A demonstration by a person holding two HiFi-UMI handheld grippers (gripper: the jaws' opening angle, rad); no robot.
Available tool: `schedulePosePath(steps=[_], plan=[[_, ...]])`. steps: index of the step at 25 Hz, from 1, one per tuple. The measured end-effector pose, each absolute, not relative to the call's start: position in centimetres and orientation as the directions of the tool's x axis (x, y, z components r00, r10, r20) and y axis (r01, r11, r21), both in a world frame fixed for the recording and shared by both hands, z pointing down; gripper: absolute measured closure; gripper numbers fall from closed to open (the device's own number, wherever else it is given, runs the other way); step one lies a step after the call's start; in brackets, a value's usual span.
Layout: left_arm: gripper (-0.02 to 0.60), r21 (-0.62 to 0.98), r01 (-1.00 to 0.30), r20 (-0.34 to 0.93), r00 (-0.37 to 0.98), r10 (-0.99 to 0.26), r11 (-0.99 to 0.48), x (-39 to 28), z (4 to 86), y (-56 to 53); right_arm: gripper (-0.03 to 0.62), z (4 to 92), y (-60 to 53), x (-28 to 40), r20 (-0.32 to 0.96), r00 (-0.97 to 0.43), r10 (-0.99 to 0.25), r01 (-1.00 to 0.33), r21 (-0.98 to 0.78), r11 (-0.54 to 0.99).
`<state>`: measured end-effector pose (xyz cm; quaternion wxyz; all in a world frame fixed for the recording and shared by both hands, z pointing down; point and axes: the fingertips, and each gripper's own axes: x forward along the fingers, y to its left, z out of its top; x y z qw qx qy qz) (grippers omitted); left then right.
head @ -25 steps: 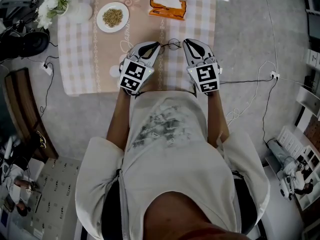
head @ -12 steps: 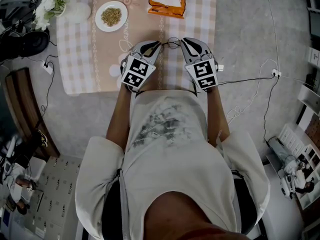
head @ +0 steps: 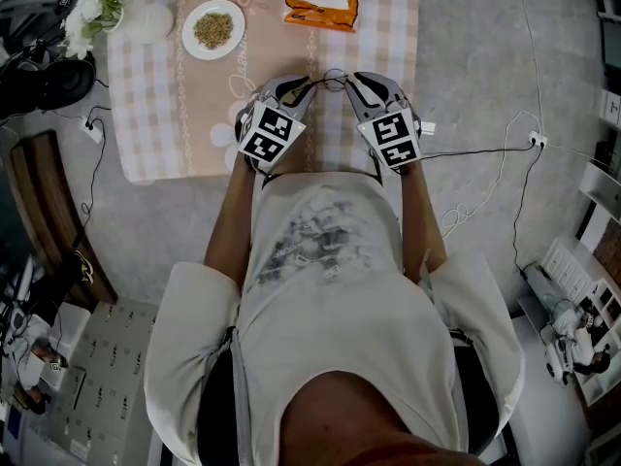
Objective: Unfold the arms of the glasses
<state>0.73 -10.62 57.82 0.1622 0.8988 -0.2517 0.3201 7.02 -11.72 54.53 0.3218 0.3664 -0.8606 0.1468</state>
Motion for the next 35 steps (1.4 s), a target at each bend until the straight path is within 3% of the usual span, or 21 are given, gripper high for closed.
schedulePosePath(steps=[35], plan=[[0.492, 0.095, -0.365, 0.775, 0.612, -0.161, -0.926, 3.9, 63.2, -10.3, 0.471, 57.5, -11.2, 7.0, 0.708, -0.534, -0.461, -0.714, -0.085, 0.695]])
